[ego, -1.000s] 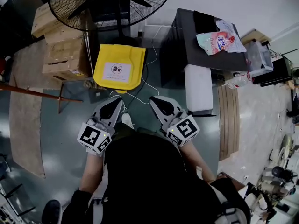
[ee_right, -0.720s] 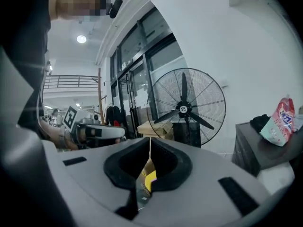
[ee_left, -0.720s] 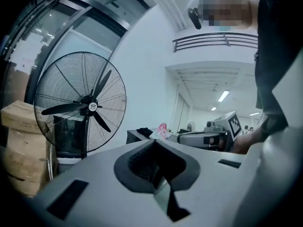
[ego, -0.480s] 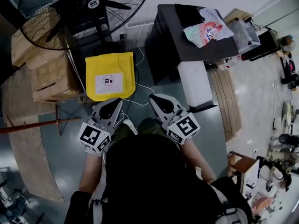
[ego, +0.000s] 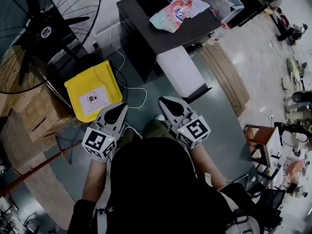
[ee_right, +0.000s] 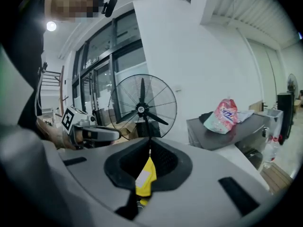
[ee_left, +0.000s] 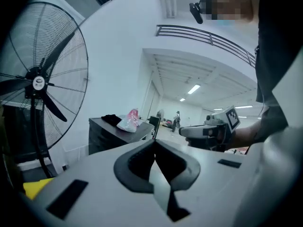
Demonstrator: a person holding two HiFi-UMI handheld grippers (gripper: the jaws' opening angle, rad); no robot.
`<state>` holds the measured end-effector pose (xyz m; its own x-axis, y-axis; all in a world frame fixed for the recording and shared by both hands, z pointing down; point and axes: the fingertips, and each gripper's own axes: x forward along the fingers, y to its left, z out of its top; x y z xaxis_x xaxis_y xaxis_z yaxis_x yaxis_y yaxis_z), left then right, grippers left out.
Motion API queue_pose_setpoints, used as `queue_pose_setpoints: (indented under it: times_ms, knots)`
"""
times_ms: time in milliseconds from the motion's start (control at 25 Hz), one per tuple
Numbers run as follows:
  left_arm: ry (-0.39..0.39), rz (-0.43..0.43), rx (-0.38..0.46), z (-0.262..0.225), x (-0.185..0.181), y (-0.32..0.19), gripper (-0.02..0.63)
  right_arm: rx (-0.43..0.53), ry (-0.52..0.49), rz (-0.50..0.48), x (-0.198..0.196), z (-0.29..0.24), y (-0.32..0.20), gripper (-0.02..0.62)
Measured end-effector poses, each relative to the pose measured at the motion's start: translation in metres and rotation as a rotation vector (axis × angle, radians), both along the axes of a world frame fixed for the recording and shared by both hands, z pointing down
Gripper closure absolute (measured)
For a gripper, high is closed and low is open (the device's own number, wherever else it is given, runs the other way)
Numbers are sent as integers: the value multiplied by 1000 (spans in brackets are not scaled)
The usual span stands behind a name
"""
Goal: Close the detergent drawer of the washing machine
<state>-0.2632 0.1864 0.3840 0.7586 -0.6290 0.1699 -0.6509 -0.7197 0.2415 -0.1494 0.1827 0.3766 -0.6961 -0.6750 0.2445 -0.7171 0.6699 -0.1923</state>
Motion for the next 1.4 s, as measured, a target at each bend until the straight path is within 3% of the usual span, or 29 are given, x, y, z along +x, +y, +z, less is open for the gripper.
queue_pose_setpoints:
  times_ms: [440,840,1120,1400]
  knots:
    - [-74,245,-55,30,147,-34,595,-93,30,258,160,38,-14,574]
    - [-179,406,-133,75,255,-39,594,-200,104,357,280,103,-7,574]
    - [-204,487,-223,115,314,-32,565,-273,99,379,329,150,-6,574]
    - [-322,580,-295,160,344,-7,476,-338,60,388,343,181,-6,570]
